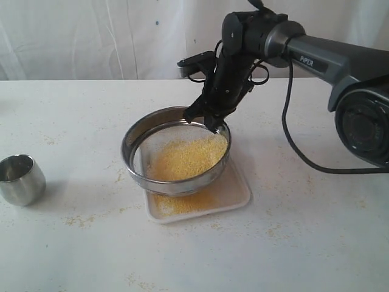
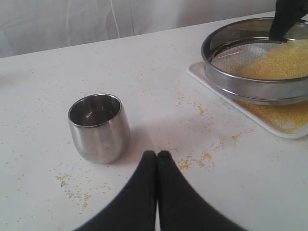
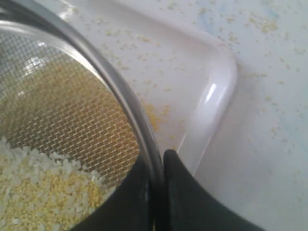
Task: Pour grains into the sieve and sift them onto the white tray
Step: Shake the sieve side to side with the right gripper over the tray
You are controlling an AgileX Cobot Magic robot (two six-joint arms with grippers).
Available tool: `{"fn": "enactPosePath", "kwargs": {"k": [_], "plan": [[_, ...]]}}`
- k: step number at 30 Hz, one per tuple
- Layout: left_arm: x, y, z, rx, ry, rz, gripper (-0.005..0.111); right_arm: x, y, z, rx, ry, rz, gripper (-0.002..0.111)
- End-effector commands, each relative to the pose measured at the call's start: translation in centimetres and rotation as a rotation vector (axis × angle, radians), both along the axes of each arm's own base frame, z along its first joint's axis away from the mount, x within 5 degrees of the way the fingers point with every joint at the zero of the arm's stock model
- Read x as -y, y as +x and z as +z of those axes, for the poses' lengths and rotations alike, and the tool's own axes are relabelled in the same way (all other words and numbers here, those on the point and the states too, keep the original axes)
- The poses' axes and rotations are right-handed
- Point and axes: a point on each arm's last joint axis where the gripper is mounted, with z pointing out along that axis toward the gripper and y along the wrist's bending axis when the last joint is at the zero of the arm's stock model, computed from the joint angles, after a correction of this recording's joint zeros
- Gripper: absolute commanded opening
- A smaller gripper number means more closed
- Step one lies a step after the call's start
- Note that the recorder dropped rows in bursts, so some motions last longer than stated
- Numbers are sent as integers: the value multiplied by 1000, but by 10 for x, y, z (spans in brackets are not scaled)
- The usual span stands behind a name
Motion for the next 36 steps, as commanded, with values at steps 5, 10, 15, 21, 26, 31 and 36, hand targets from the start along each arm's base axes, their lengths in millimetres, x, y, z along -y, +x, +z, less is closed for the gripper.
{"fn": "enactPosePath", "kwargs": {"k": [5, 10, 15, 21, 26, 31, 36], "plan": [[0, 0, -1, 2, -8, 0, 0, 2, 3, 15, 16, 91, -52, 0], [0, 0, -1, 2, -8, 0, 0, -1, -2, 15, -7, 111, 107, 0], [0, 0, -1, 2, -8, 0, 0, 3, -3, 16, -39, 109, 51, 0], [0, 0, -1, 2, -8, 0, 0, 8, -2, 15, -53, 90, -33, 0], [0, 0, -1, 2, -8, 0, 0, 18, 7, 14, -13, 72, -214, 0], [0, 0, -1, 2, -8, 0, 0, 22, 11, 15, 12, 76, -199, 0], [0, 0, -1, 2, -8, 0, 0, 22, 12, 16, 32, 96, -106, 0]]}}
